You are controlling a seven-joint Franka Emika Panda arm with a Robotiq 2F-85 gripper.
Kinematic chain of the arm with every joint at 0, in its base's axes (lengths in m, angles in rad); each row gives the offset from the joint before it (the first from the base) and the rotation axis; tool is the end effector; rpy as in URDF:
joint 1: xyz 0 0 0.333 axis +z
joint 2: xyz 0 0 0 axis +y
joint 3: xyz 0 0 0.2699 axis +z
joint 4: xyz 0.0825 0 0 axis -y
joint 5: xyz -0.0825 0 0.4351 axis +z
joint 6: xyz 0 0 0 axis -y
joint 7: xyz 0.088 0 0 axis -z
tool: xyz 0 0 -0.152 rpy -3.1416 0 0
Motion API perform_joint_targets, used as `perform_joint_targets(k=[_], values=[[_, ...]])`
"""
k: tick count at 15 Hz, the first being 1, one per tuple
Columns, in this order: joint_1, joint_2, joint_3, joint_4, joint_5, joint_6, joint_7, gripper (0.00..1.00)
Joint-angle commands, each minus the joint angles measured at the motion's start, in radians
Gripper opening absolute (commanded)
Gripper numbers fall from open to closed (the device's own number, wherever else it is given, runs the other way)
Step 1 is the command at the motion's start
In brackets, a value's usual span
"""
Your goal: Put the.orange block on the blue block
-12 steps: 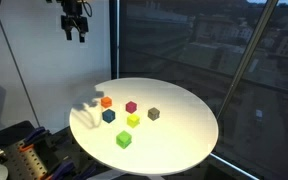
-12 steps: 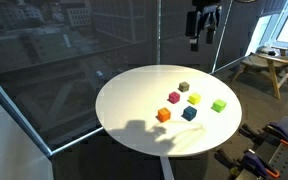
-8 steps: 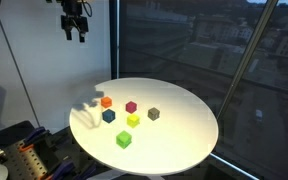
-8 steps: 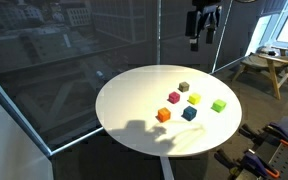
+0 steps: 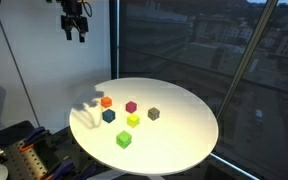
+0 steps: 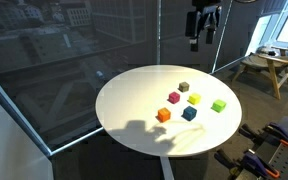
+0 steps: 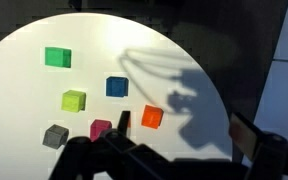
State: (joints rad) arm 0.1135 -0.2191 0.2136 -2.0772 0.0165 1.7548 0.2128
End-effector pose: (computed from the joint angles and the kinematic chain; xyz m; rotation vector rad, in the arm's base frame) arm 0.5054 0.1746 0.4072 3.0765 0.1585 -0.1484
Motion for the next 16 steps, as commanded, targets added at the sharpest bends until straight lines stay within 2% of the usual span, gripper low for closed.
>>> perform_joint_targets(k=[1, 6, 16], values=[[0.01, 0.014, -0.012, 0.014, -0.004, 0.003, -0.004, 1.0], [0.01, 0.042, -0.014, 0.035, -0.009, 0.052, -0.009, 1.0], [0.003, 0.148, -0.036, 0.062, -0.02, 0.23, -0.006, 1.0]])
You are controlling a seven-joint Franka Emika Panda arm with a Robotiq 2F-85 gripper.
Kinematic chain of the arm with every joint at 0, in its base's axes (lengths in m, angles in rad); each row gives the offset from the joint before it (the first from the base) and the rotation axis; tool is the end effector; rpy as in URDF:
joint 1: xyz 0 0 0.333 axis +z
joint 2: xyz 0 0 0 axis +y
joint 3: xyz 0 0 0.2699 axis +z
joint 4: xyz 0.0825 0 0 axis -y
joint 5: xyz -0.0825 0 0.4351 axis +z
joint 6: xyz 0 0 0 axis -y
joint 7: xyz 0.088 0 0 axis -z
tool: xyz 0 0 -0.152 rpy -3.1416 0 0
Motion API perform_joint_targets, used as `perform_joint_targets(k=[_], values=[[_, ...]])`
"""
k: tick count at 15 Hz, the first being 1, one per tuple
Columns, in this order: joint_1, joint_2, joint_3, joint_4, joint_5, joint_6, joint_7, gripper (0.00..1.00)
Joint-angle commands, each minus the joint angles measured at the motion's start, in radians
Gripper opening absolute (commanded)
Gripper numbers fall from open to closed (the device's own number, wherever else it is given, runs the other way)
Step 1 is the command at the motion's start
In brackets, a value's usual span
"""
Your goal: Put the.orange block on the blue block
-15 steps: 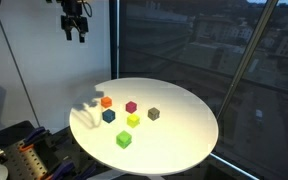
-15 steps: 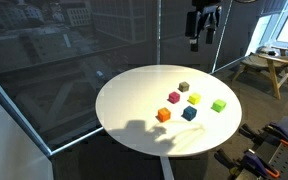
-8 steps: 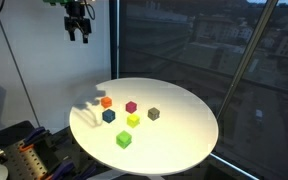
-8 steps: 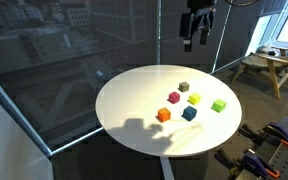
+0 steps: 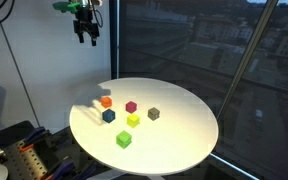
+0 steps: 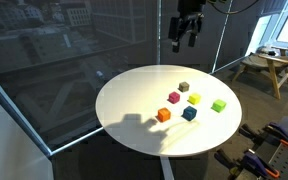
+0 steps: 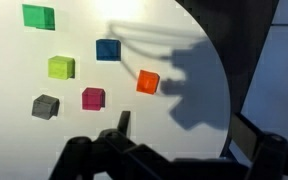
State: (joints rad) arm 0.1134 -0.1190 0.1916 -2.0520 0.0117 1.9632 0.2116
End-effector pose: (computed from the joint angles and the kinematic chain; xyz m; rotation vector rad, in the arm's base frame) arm 0.5514 0.1753 0.3832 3.1340 0.1381 0.0473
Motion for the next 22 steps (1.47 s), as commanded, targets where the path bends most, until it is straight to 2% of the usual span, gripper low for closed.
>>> perform_joint_targets(k=[1, 14, 22], values=[[0.003, 0.061, -0.018, 0.038, -0.016, 0.033, -0.007, 1.0], [0.006, 0.249, -0.057, 0.069, -0.023, 0.1, -0.024, 1.0], [0.009, 0.32, -0.076, 0.06, -0.046, 0.187, -0.03, 1.0]])
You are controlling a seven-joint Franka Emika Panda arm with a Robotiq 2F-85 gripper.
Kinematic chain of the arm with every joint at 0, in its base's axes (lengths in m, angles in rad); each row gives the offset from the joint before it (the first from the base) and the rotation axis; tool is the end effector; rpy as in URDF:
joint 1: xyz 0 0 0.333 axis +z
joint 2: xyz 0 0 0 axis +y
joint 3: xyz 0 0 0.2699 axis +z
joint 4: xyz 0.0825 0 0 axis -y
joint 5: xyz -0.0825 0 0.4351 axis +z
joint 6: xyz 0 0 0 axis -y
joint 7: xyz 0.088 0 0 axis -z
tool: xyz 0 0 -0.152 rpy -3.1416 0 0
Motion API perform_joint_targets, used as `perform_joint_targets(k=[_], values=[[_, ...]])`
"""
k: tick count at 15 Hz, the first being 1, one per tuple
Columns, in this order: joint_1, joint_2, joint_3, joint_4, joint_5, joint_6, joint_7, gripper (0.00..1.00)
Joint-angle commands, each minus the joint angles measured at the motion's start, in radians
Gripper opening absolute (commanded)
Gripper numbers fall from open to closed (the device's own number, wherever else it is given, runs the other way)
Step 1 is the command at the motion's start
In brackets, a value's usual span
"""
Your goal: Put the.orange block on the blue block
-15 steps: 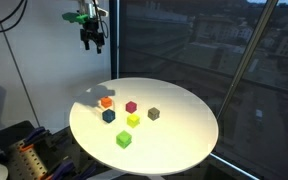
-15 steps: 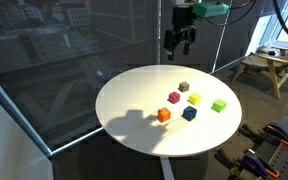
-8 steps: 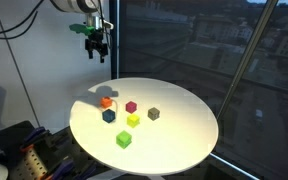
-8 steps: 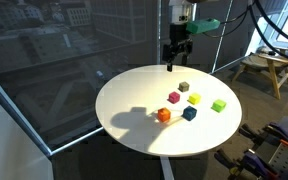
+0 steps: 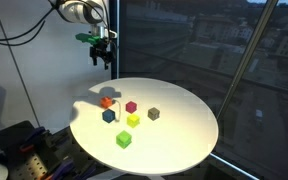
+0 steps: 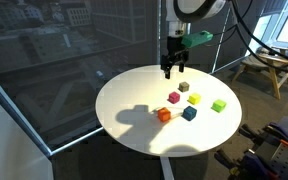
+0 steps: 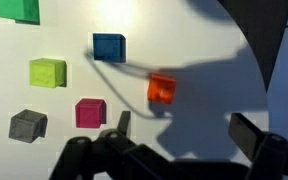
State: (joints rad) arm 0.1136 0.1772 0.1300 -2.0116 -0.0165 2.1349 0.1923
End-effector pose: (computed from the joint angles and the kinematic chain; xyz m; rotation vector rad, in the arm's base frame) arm 0.5931 0.1469 0.2436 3.1368 0.0927 -0.0833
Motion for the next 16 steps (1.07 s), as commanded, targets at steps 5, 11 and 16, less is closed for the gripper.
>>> perform_joint_targets(k=[5, 11, 16], values=[[0.01, 0.029, -0.018, 0.001, 0.002, 0.023, -0.002, 1.0], [0.009, 0.032, -0.02, 0.001, 0.002, 0.023, -0.002, 1.0], [0.012, 0.045, -0.024, -0.004, -0.013, 0.05, 0.015, 1.0]])
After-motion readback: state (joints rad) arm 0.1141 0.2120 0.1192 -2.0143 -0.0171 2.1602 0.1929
